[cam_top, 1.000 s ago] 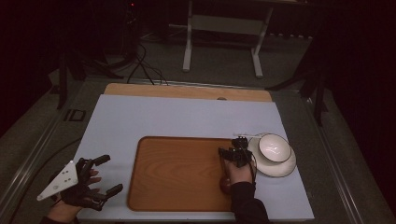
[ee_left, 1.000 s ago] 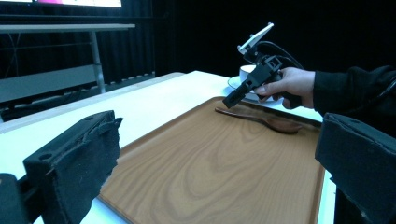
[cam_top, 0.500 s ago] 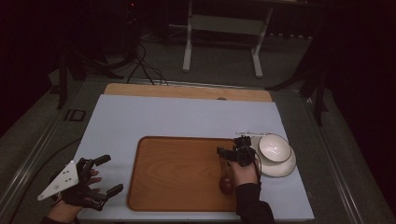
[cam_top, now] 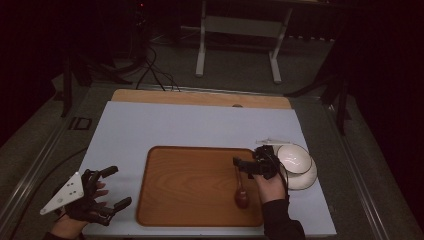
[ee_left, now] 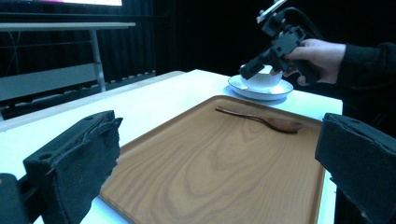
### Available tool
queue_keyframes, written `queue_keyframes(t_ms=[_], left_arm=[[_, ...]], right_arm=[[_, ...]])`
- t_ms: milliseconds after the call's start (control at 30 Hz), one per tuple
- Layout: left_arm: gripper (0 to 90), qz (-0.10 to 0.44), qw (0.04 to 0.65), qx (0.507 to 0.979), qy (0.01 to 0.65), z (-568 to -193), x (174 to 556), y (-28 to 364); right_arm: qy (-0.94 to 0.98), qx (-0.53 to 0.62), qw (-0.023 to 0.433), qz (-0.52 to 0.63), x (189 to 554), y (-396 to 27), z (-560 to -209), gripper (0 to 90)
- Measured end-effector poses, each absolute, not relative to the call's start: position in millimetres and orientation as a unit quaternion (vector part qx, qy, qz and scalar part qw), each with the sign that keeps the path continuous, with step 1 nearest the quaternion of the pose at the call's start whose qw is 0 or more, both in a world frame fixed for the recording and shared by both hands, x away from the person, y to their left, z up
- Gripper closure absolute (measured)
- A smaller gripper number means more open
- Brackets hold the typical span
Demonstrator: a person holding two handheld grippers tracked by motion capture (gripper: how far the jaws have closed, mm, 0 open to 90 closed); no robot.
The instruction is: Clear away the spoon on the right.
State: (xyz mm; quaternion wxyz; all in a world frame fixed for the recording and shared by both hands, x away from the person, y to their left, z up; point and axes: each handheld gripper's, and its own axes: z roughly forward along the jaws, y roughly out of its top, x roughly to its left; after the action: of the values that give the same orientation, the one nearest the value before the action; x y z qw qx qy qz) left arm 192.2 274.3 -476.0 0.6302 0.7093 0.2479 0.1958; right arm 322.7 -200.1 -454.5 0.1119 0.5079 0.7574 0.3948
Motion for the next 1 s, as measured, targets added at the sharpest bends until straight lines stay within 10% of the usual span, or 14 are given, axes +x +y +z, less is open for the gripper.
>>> queue_keyframes(t_ms=[1000], left_arm=[[0.0,0.195,0.63,0.71,0.247,-475.6,191.0,273.5]], right_arm=[[0.786,0.416,0.116,0.442,275.3,-221.2,-439.1,11.5]])
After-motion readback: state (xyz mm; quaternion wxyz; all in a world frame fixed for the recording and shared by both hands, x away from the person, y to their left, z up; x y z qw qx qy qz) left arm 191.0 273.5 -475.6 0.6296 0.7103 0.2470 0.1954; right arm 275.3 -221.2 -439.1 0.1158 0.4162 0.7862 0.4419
